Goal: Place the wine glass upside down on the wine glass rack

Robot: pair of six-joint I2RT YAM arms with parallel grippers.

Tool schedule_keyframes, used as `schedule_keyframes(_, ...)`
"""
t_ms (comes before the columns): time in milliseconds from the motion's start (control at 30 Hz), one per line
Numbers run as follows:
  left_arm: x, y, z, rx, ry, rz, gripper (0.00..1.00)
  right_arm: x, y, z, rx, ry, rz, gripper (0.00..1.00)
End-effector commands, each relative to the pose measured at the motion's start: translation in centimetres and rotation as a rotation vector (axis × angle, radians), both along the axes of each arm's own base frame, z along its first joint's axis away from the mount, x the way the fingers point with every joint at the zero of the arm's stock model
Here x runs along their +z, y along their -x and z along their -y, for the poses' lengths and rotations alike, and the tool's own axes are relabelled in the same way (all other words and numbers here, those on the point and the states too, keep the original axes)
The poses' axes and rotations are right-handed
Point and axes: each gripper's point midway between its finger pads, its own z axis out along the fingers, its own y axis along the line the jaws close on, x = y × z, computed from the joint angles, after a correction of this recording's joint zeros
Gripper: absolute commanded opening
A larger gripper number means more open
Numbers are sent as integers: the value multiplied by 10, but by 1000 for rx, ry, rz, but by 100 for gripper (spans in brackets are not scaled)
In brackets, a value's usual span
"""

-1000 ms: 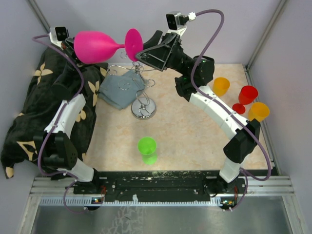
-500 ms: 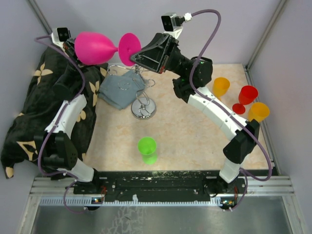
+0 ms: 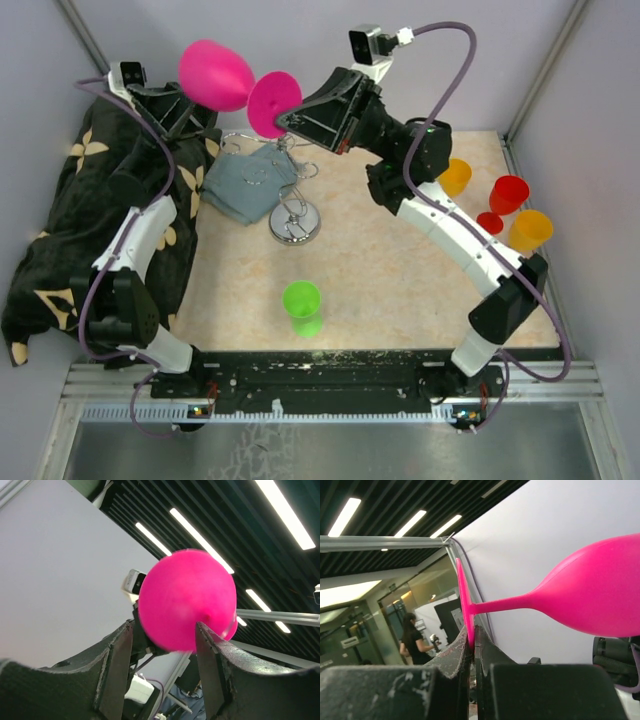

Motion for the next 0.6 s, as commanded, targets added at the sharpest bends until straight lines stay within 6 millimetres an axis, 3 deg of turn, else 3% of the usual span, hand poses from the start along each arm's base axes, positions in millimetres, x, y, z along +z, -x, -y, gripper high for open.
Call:
schedule_keyframes(0, -5, 42, -3, 21, -57, 193, 60, 30, 22, 36, -144, -85, 127, 0)
schedule_keyframes(167, -18, 31, -3, 84, -152, 161, 60, 27, 13, 42, -285, -29, 150, 0)
schedule_keyframes(300, -24, 29, 3, 119, -233, 154, 60, 19, -7, 47, -423, 36, 140, 0)
schedule_keyframes(567, -34, 25, 12, 229, -383, 120, 60, -13, -85, 65, -845, 252, 62, 0)
